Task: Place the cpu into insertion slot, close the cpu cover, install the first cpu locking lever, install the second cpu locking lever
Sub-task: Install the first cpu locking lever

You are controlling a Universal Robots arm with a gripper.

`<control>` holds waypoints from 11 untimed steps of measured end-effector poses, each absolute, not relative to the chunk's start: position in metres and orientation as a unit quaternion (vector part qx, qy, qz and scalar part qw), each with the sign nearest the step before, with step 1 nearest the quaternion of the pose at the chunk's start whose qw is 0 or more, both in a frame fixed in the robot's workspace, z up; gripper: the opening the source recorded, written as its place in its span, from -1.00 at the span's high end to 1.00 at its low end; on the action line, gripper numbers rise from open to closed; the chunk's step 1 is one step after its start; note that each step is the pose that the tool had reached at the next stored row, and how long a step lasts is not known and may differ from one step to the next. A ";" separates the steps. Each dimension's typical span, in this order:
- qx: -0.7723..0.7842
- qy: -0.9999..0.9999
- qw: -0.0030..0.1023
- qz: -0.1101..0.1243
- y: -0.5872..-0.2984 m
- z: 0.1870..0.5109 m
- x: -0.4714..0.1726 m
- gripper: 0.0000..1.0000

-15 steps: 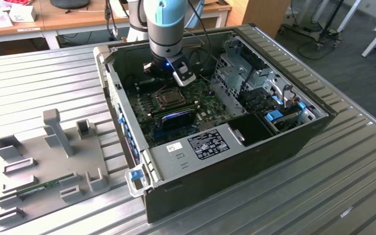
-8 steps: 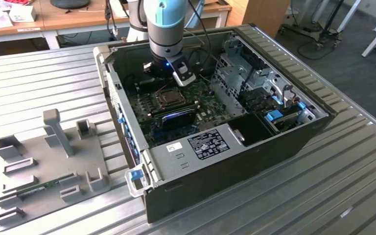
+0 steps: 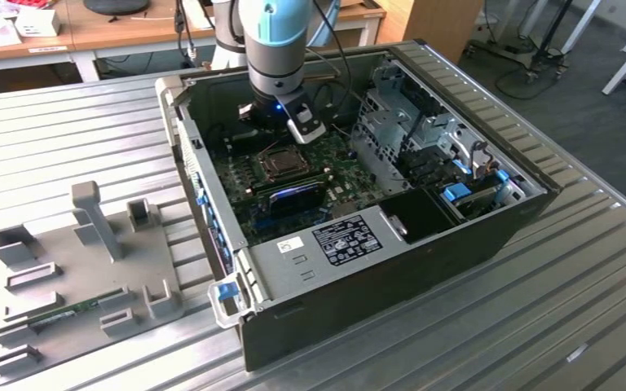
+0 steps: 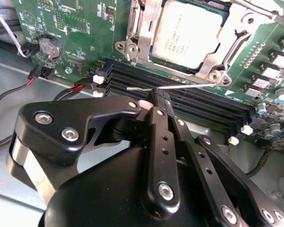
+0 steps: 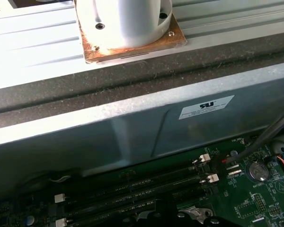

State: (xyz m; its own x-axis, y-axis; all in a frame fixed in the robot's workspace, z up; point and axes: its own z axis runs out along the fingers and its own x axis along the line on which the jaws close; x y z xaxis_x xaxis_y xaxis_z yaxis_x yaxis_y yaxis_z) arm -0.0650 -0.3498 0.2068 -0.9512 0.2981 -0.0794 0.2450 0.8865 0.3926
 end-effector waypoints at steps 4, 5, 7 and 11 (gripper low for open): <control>0.140 0.969 0.069 0.193 -0.350 0.207 -0.065 0.80; 0.140 0.969 0.069 0.193 -0.350 0.207 -0.065 0.80; 0.141 0.969 0.069 0.193 -0.350 0.206 -0.065 0.80; 0.140 0.969 0.069 0.193 -0.350 0.204 -0.065 0.80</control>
State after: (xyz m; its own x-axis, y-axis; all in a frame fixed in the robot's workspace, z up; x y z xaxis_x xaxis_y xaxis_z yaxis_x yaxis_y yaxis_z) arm -0.0650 -0.3504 0.2040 -0.9510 0.2987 -0.0794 0.2456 0.8863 0.3926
